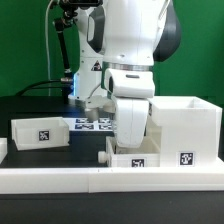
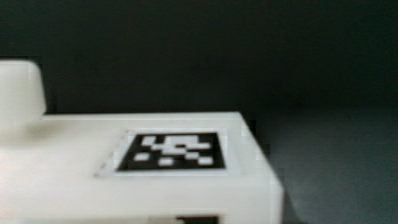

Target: Assemble drawer

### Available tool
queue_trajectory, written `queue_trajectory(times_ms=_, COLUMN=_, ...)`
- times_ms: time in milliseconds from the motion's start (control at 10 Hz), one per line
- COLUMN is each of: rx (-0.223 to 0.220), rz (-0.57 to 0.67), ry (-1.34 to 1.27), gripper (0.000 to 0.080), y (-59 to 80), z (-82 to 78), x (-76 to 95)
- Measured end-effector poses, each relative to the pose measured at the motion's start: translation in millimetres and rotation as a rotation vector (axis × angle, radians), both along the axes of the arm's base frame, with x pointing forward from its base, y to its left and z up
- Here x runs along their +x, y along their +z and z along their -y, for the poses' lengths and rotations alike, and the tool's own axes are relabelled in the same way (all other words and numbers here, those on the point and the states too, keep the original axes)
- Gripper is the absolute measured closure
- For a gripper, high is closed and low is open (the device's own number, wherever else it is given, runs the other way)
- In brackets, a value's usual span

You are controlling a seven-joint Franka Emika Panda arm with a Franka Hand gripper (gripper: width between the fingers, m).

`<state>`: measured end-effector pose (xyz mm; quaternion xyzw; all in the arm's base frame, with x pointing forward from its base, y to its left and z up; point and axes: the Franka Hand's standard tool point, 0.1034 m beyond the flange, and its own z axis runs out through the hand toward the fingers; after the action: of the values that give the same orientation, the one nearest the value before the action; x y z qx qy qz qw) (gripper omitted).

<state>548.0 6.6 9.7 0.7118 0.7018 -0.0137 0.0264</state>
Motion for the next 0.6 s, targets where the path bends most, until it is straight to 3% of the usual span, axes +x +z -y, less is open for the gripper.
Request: queue_trajectory(times_ms=600, rx=-0.010, rz=-0.008, ry=0.018, gripper=0.0758, y=-0.4, z=-1.1, x=-0.5)
